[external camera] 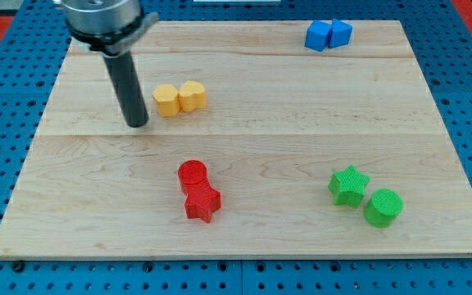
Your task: Move your arm to the top right
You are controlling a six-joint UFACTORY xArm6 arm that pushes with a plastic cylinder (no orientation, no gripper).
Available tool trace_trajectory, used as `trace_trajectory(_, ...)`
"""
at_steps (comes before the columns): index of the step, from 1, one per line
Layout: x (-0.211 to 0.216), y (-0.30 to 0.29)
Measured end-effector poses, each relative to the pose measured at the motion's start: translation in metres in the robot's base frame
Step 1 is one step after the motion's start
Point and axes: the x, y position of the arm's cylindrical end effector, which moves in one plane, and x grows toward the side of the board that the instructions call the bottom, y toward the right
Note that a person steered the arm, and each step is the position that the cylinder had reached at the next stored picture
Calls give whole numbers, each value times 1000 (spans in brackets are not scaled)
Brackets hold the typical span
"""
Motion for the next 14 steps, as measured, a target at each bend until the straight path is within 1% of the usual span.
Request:
trace_trajectory(1, -32, 19)
trace_trajectory(2, -31, 105)
trace_trajectory(3, -32, 112)
trace_trajectory(4, -48, 89)
trace_trajectory(5, -70, 84)
trace_trajectory(9, -127, 91)
trace_trajectory(11, -132, 92)
trace_trajectory(14, -132, 136)
